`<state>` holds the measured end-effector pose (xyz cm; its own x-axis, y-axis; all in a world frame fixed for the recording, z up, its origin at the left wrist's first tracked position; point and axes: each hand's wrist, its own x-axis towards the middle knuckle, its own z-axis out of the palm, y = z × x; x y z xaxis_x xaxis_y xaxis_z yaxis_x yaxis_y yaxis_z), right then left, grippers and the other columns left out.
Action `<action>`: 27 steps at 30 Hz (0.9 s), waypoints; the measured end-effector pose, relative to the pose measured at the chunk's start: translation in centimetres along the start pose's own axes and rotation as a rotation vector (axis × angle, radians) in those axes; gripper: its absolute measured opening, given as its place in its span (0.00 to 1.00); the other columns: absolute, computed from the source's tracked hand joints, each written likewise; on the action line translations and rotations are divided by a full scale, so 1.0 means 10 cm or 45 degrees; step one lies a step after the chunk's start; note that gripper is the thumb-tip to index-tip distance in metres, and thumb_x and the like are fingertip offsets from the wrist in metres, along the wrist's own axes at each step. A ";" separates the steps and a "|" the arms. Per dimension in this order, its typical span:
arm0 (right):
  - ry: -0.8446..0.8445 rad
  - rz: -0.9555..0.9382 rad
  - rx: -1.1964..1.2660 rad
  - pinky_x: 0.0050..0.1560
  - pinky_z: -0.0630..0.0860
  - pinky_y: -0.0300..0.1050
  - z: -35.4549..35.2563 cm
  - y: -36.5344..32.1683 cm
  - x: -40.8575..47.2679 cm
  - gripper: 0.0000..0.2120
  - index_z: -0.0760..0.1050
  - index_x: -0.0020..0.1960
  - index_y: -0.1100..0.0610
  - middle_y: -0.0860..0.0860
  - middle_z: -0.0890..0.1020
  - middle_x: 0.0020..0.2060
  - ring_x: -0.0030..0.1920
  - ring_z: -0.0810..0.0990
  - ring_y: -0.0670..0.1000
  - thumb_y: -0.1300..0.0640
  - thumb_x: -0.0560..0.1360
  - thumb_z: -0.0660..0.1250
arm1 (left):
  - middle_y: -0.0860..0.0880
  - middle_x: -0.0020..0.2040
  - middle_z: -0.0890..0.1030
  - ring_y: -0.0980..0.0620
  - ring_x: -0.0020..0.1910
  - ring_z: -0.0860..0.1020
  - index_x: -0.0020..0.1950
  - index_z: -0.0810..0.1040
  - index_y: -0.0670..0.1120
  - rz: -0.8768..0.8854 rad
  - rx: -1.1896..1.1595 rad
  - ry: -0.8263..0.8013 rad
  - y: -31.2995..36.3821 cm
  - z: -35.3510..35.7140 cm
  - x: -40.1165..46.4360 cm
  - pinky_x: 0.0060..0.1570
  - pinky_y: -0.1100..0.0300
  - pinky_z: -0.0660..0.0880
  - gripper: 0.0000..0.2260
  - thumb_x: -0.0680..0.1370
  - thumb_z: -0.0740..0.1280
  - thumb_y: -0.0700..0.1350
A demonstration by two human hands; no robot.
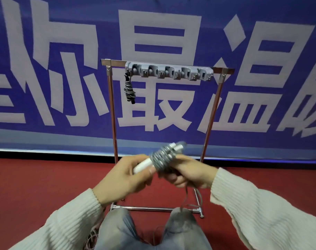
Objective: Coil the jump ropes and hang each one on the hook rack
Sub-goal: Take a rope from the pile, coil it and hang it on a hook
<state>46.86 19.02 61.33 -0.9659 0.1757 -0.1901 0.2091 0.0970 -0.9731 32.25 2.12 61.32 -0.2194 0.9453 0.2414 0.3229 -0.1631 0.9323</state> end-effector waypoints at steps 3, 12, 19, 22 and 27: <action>0.208 -0.008 -0.497 0.28 0.67 0.42 0.14 0.13 -0.03 0.18 0.80 0.49 0.54 0.48 0.71 0.30 0.26 0.68 0.47 0.45 0.85 0.57 | 0.50 0.29 0.80 0.53 0.23 0.70 0.42 0.77 0.41 -0.128 0.235 0.342 -0.16 -0.09 0.14 0.25 0.63 0.66 0.12 0.82 0.68 0.47; -0.071 -0.021 -1.337 0.36 0.68 0.45 -0.02 -0.35 0.04 0.08 0.79 0.47 0.51 0.46 0.75 0.30 0.33 0.73 0.50 0.53 0.73 0.77 | 0.47 0.40 0.81 0.48 0.37 0.76 0.48 0.75 0.51 0.080 1.279 -0.433 -0.36 0.21 0.18 0.36 0.58 0.64 0.10 0.82 0.63 0.56; -0.224 0.051 0.074 0.30 0.66 0.36 -0.15 0.17 0.08 0.09 0.81 0.43 0.49 0.50 0.76 0.35 0.31 0.70 0.45 0.47 0.70 0.78 | 0.50 0.32 0.79 0.57 0.27 0.71 0.47 0.83 0.46 0.128 0.317 -0.371 -0.01 0.06 -0.11 0.28 0.64 0.68 0.04 0.80 0.70 0.44; -0.086 0.109 0.080 0.26 0.55 0.38 -0.01 0.27 0.03 0.14 0.83 0.44 0.49 0.48 0.71 0.32 0.27 0.60 0.44 0.40 0.77 0.68 | 0.43 0.34 0.80 0.51 0.26 0.71 0.47 0.81 0.38 -0.038 -0.127 -0.031 -0.04 -0.01 -0.06 0.25 0.64 0.66 0.16 0.78 0.70 0.52; 0.247 -0.190 -1.161 0.43 0.72 0.43 0.16 0.27 -0.10 0.15 0.82 0.53 0.49 0.40 0.79 0.32 0.33 0.76 0.41 0.46 0.85 0.57 | 0.50 0.28 0.82 0.52 0.23 0.77 0.42 0.82 0.44 -0.389 0.544 0.276 -0.27 -0.15 0.15 0.24 0.63 0.70 0.13 0.81 0.69 0.51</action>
<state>48.17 17.55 58.64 -0.9673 0.2517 0.0329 0.2034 0.8462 -0.4925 29.66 3.56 59.61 -0.5306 0.8448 0.0696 0.5492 0.2801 0.7873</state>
